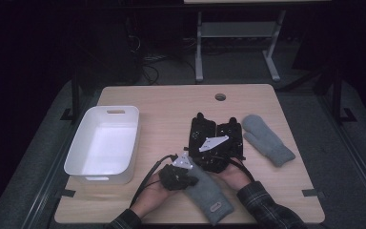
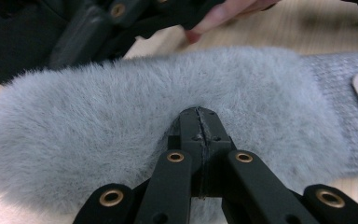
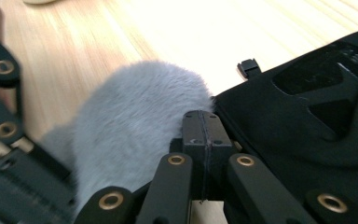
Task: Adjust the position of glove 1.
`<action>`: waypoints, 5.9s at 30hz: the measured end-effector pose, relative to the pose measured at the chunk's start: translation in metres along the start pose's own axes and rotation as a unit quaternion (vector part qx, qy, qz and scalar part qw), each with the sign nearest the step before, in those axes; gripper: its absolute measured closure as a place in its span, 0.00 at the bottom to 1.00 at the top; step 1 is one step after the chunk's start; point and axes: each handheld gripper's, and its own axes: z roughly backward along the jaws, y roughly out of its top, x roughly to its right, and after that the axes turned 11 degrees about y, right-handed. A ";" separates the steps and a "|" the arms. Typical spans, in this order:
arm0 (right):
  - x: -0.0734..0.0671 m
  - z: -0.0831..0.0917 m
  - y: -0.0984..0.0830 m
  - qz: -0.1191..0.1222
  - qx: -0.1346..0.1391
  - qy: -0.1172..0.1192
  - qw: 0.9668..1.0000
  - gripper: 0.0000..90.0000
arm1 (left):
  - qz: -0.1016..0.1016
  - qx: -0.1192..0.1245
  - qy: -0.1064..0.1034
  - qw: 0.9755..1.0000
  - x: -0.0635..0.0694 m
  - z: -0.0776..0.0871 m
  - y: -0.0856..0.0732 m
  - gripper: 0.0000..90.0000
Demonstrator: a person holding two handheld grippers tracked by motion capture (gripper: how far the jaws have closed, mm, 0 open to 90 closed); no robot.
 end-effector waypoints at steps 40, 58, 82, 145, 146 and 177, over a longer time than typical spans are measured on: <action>0.019 0.104 -0.069 -0.031 0.024 -0.085 0.996 0.45 | 0.014 0.061 0.005 0.998 0.003 0.028 0.007 0.82; 0.048 0.126 -0.072 -0.091 0.017 -0.102 0.990 0.39 | 0.030 0.036 0.095 0.994 -0.010 0.048 -0.058 0.28; 0.126 0.164 -0.080 -0.131 0.045 -0.205 0.969 0.44 | 0.000 0.031 0.104 0.994 -0.019 0.045 -0.087 0.14; 0.075 0.169 -0.058 -0.106 0.059 -0.094 0.988 0.94 | -0.007 0.032 0.099 0.995 -0.022 0.045 -0.088 0.14; 0.068 0.166 -0.054 -0.099 0.053 -0.091 0.989 0.94 | -0.007 0.032 0.099 0.995 -0.022 0.045 -0.088 0.14; -0.029 0.100 -0.018 -0.018 0.019 0.040 0.999 0.94 | -0.007 0.033 0.100 0.994 -0.022 0.045 -0.087 0.14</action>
